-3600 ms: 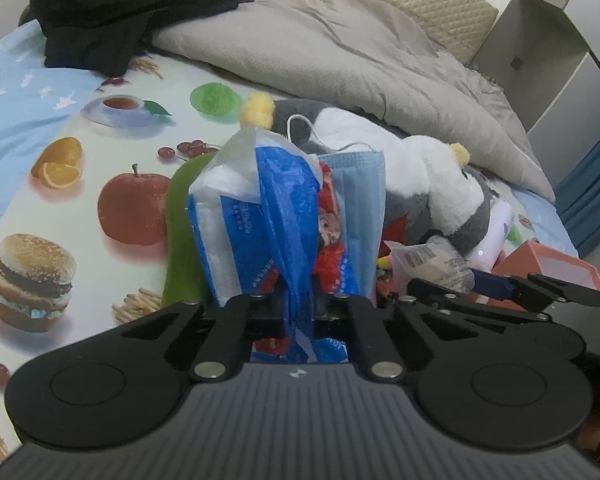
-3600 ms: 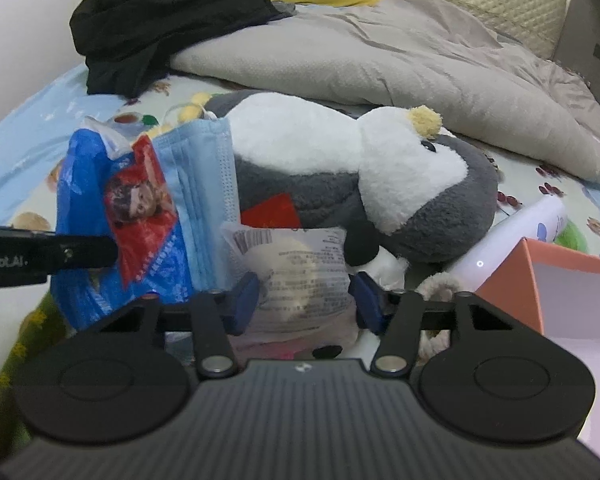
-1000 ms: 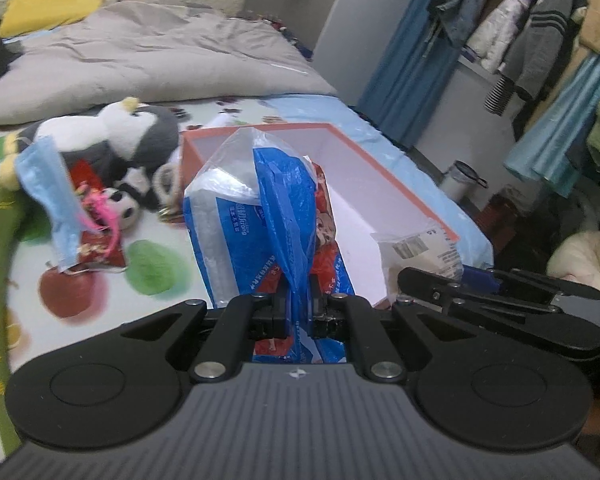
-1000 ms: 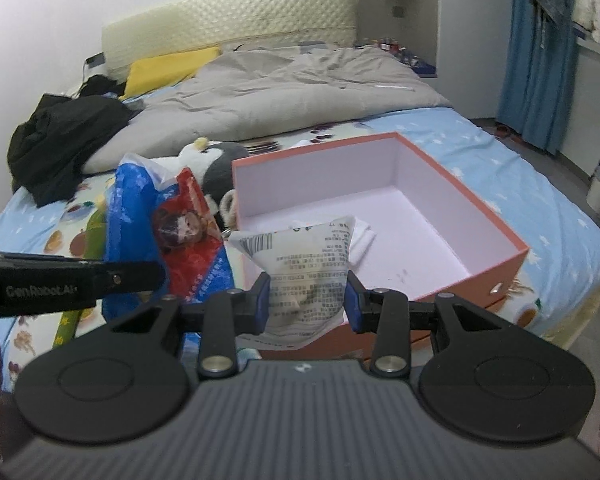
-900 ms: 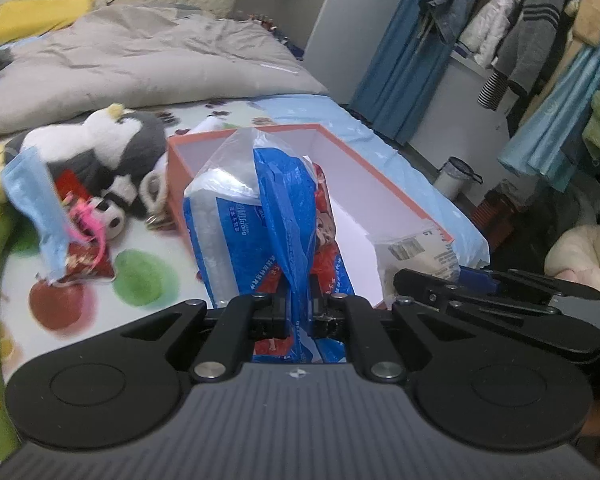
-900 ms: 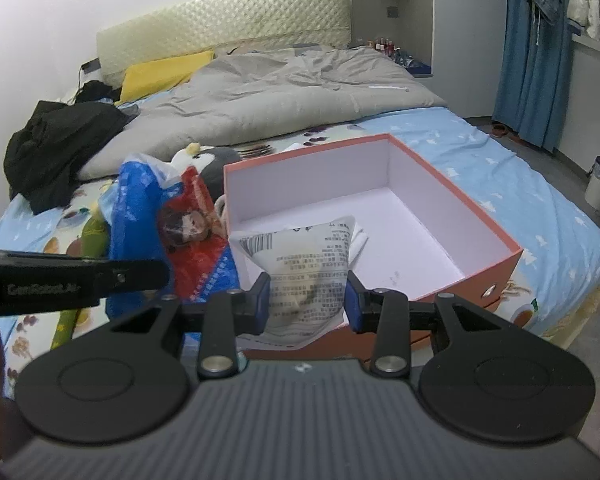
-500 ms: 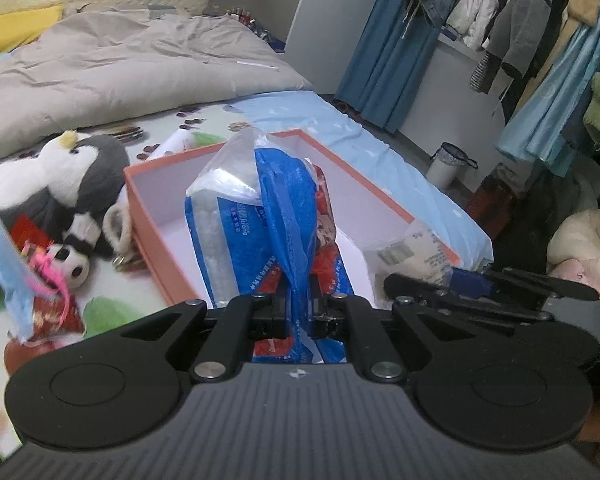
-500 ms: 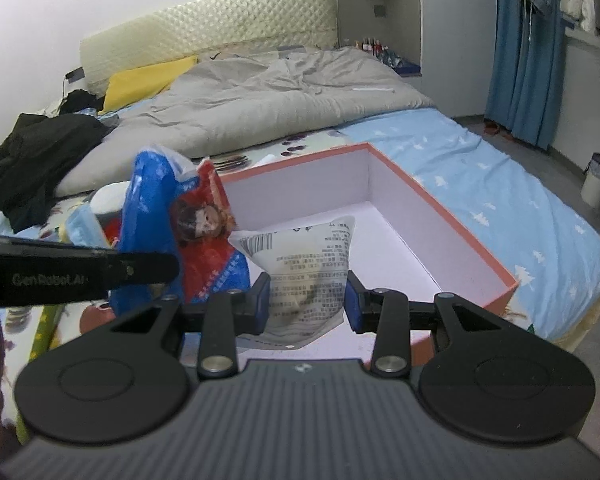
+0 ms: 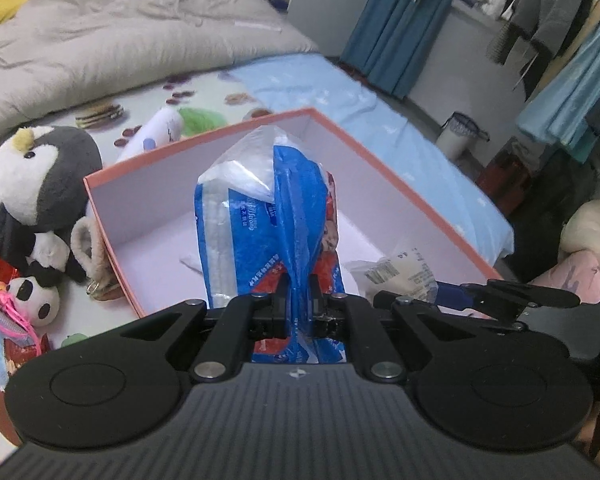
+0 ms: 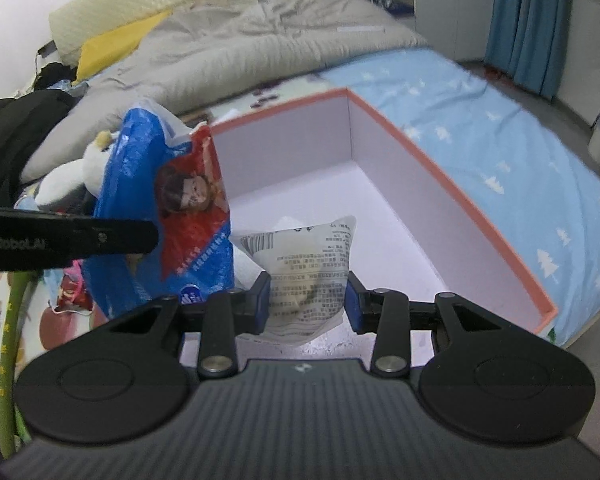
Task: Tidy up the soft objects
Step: 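Lower the blue bag and clear packet into the pink box and open both grippers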
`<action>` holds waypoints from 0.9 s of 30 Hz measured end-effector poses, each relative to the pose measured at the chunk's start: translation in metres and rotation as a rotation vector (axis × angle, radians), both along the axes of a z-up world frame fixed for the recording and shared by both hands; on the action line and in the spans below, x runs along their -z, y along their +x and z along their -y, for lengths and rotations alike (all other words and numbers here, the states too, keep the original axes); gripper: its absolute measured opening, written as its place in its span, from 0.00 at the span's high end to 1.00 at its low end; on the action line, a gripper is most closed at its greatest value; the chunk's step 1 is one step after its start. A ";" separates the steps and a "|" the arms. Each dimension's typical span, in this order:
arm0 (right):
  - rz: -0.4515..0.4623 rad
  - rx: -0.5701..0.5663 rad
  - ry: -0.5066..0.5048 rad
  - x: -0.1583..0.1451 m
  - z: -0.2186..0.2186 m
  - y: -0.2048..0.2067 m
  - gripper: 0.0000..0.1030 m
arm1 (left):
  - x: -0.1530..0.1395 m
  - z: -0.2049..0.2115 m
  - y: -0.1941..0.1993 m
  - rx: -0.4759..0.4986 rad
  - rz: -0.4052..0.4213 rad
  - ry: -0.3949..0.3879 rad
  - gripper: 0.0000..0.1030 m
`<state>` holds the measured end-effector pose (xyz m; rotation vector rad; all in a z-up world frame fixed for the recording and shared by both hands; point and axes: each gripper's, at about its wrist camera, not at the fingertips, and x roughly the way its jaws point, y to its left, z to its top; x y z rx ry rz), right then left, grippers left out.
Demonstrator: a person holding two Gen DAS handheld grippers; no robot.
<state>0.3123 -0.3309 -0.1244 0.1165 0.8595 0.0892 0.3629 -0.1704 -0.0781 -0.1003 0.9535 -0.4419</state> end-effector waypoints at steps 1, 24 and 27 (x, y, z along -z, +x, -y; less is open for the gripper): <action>-0.010 0.000 0.002 0.003 0.001 0.003 0.60 | 0.003 0.000 0.003 -0.001 -0.007 0.005 0.92; 0.049 0.016 0.044 -0.013 -0.002 -0.030 0.44 | -0.019 -0.029 -0.043 -0.034 0.102 -0.007 0.61; 0.079 0.018 0.051 -0.019 -0.005 -0.044 0.44 | -0.025 -0.034 -0.061 -0.036 0.135 -0.002 0.61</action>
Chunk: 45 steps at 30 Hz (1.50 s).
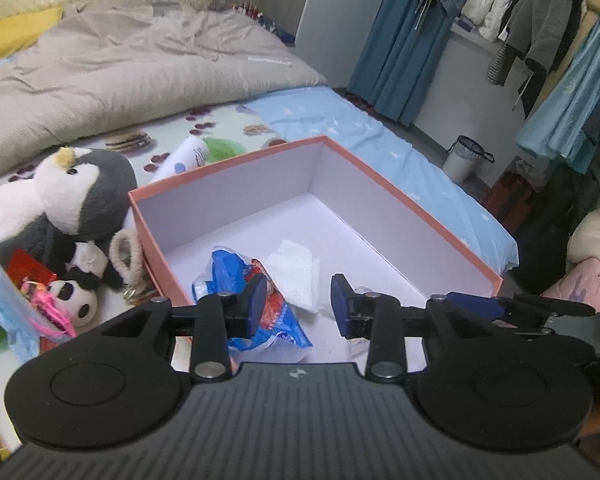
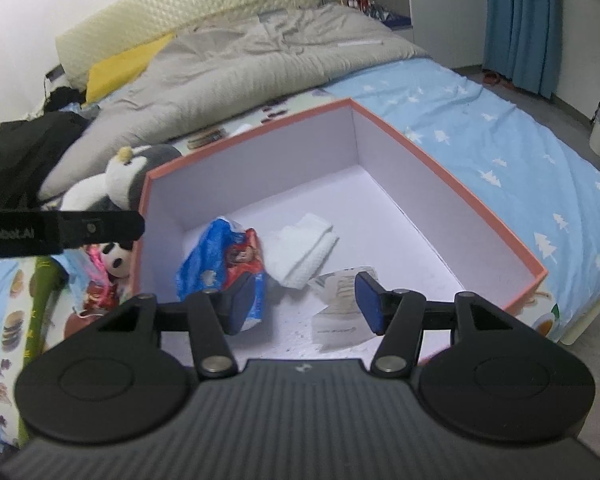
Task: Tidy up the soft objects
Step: 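Lower the blue bag and clear packet into the pink box and open both grippers, then withdraw both open grippers from the box toward the pile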
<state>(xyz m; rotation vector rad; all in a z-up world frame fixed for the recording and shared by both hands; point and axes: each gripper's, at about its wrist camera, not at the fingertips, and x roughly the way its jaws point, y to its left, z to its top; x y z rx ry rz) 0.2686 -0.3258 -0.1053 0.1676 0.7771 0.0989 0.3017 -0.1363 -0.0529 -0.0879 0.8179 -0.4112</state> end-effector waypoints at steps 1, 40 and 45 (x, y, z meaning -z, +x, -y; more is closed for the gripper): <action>0.011 -0.001 0.003 -0.002 -0.001 -0.005 0.44 | -0.001 -0.002 -0.006 -0.001 0.009 -0.002 0.61; 0.140 -0.241 0.034 -0.014 -0.093 -0.142 0.44 | -0.008 -0.121 -0.210 -0.257 0.088 -0.034 0.60; 0.130 -0.292 0.018 -0.006 -0.110 -0.154 0.44 | 0.002 -0.148 -0.230 -0.340 0.068 -0.061 0.58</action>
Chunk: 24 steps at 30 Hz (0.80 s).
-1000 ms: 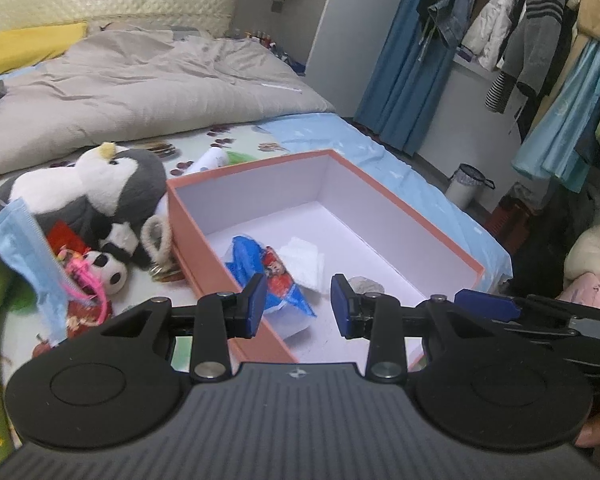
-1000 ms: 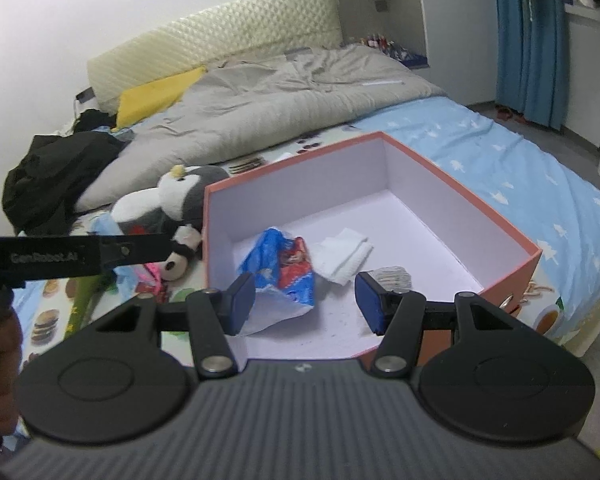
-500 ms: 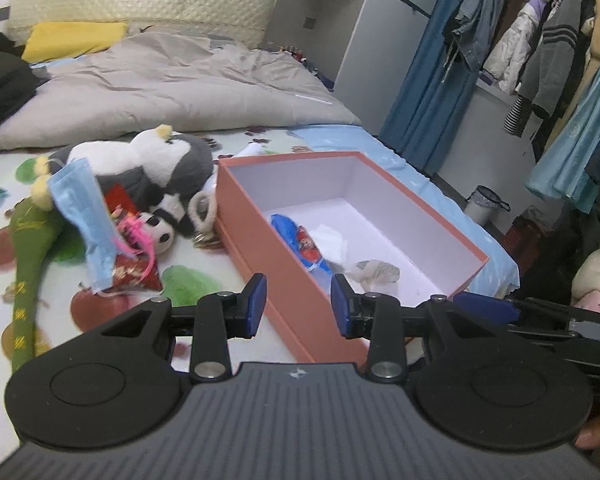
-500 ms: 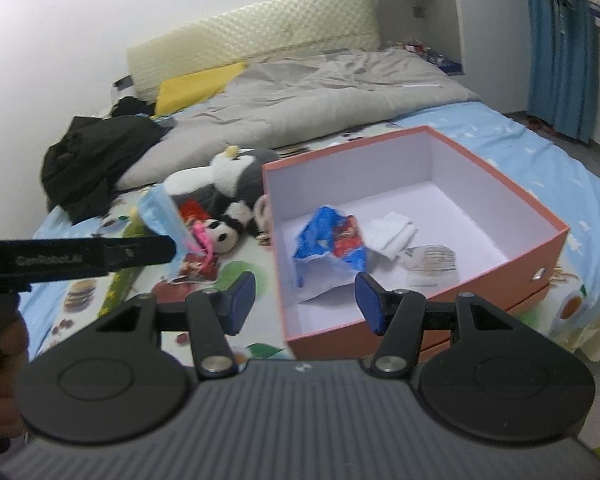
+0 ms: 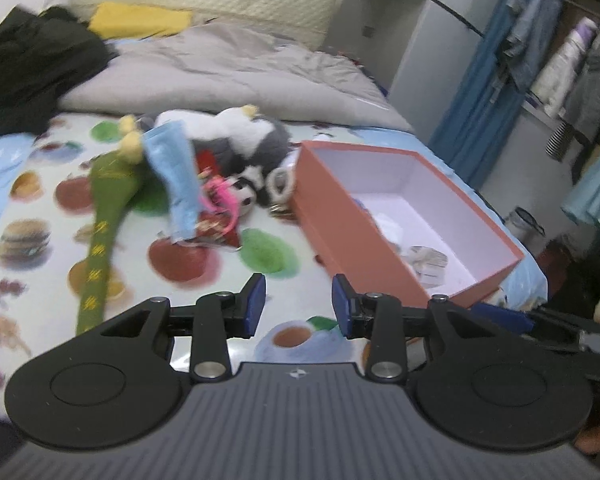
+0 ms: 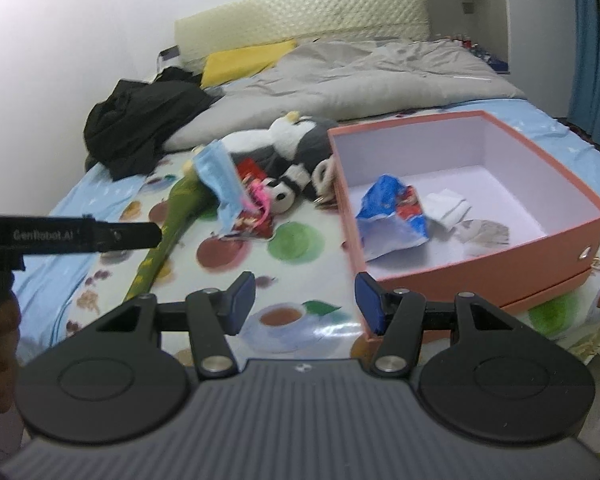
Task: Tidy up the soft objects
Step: 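Withdraw both open grippers from the box toward the pile, then grasp the blue face mask with the left gripper while the right grasps a red snack packet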
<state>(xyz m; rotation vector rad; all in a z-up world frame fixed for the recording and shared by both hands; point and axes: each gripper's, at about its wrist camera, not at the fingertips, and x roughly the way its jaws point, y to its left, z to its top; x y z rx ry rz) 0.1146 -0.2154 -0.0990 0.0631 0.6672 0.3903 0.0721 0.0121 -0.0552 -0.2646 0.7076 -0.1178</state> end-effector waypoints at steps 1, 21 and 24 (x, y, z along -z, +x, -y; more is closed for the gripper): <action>0.000 -0.012 -0.002 0.002 -0.003 -0.002 0.44 | 0.002 -0.004 -0.003 -0.013 -0.002 -0.003 0.58; -0.036 -0.122 -0.045 0.058 -0.072 0.064 0.44 | 0.078 -0.077 0.066 -0.153 -0.095 -0.047 0.52; -0.038 -0.139 -0.051 0.069 -0.085 0.087 0.44 | 0.092 -0.086 0.090 -0.164 -0.103 -0.054 0.52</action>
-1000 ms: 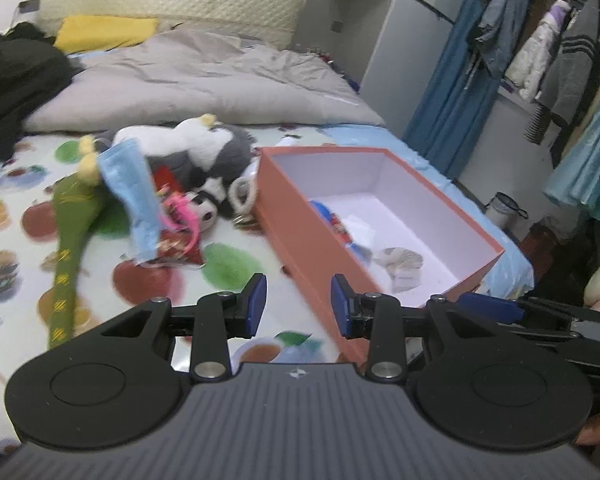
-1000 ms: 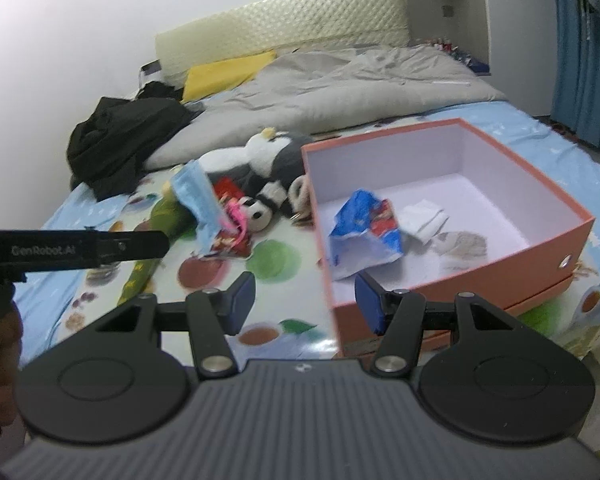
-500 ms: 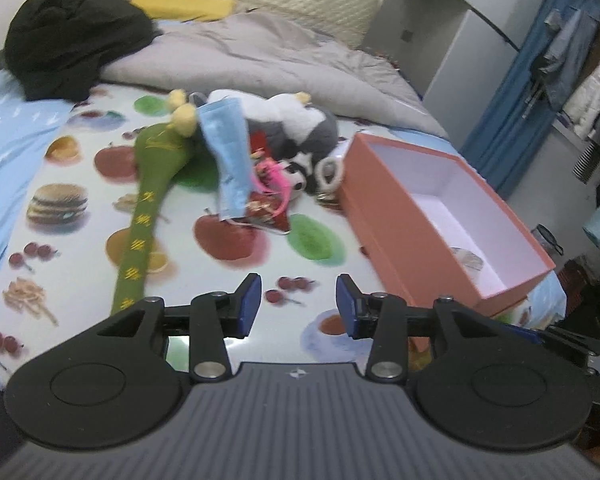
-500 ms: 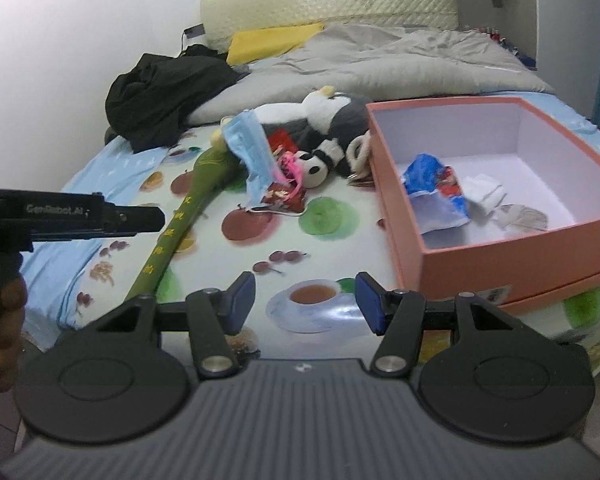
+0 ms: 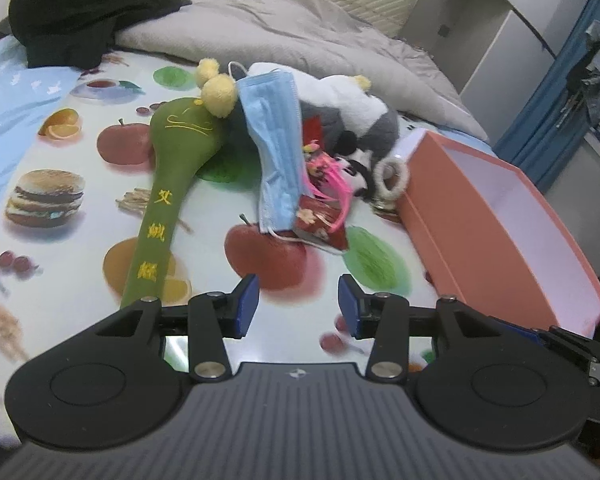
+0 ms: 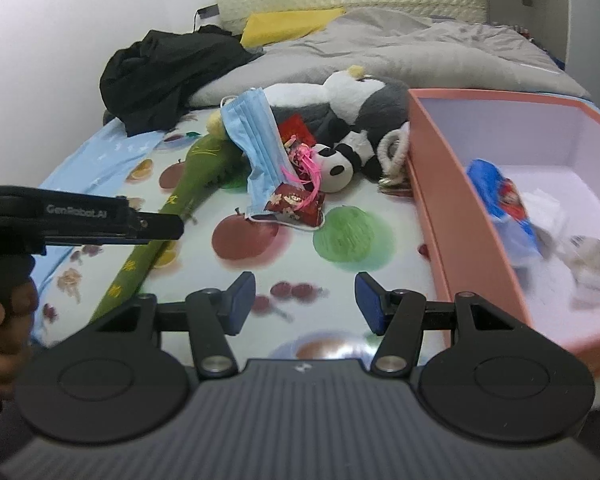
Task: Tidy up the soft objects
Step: 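Grasp the blue face mask with the left gripper while the right grasps a red snack packet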
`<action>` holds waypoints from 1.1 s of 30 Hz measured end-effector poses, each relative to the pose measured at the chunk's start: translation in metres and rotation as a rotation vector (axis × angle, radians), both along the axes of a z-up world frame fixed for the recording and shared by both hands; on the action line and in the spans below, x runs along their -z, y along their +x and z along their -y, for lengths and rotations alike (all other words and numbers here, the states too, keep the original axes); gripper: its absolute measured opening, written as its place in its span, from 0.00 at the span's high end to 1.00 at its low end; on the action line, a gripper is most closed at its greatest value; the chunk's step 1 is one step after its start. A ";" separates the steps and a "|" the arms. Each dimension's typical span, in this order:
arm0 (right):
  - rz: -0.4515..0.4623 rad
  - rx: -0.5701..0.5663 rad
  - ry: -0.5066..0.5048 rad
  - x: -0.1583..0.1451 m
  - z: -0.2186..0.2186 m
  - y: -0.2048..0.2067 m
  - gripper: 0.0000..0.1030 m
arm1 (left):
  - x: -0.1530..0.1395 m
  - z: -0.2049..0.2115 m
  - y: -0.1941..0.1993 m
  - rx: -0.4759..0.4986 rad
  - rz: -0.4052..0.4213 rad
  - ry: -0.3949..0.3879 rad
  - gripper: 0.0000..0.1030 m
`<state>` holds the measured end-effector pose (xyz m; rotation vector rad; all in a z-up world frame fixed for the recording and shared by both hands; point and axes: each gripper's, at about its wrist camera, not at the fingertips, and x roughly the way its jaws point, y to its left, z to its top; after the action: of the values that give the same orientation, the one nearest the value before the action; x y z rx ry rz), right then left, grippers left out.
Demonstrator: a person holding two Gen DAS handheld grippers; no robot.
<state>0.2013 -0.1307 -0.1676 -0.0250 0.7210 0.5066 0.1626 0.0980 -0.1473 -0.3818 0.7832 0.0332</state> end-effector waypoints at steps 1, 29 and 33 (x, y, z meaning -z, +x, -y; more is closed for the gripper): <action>0.000 -0.005 0.001 0.003 -0.003 0.007 0.44 | 0.005 -0.003 0.009 -0.003 0.000 -0.004 0.52; 0.122 -0.248 -0.189 0.063 -0.111 0.130 0.44 | 0.083 -0.067 0.159 0.030 -0.018 -0.188 0.48; 0.124 -0.264 -0.211 0.066 -0.113 0.133 0.44 | 0.088 -0.063 0.166 0.053 -0.019 -0.186 0.50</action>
<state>0.3348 -0.0178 -0.2337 -0.3498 0.6501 0.6726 0.3286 0.1607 -0.2351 -0.5376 0.8173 -0.0867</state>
